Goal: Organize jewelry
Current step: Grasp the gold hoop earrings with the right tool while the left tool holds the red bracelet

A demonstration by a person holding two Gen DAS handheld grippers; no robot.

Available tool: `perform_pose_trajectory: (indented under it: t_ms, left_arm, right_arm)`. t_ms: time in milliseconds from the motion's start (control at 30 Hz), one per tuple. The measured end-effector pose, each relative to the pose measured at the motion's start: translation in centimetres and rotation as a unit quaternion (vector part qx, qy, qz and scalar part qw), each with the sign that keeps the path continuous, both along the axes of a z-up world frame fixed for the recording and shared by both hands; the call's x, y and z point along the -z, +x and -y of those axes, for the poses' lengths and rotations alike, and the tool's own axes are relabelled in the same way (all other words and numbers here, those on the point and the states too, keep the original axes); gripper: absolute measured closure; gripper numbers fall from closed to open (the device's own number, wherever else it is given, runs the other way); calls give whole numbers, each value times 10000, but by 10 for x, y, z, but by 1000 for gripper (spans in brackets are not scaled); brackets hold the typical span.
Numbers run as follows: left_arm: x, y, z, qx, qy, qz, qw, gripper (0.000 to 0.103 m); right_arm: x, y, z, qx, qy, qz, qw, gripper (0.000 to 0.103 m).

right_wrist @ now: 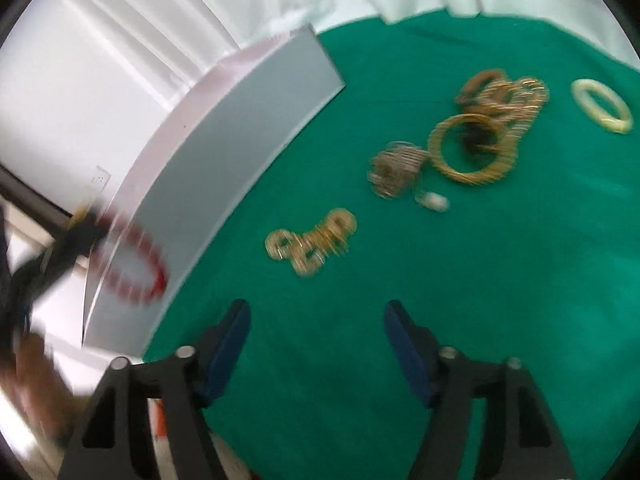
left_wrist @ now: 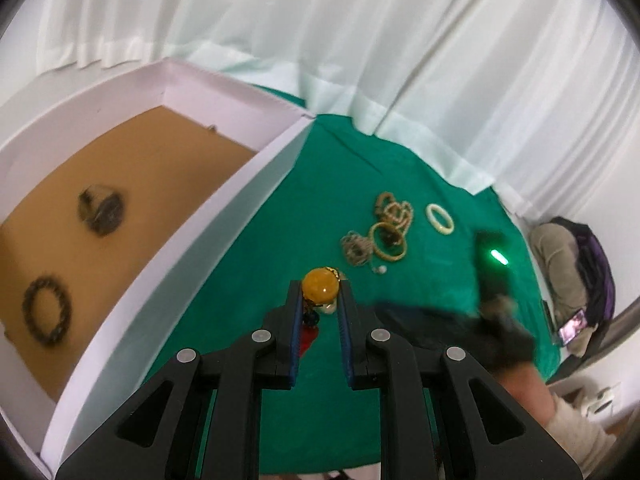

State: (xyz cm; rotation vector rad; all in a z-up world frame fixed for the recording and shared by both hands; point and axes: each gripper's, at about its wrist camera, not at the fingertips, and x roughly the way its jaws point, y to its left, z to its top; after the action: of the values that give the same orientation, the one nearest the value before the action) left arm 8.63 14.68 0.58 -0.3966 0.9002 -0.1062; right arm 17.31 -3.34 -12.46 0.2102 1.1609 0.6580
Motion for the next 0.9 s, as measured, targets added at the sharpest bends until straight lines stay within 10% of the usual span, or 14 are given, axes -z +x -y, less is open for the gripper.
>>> perform_pose_trajectory:
  t_ms: [167,300,900]
  left_arm:
    - [6,-11,-16,-140,-53,-37,9999,88]
    - [7,-17,-25,-210,-115,-51,9997,88]
    - [-16,-27,-46,-416,-410,-69,9983,88]
  right_arm:
    - [9,25,-54,85,-703,247,9972,53]
    - [12,34,-64,344,-1124,518,9917,101]
    - [-102,19,-16,-111,-62,913,9957,101]
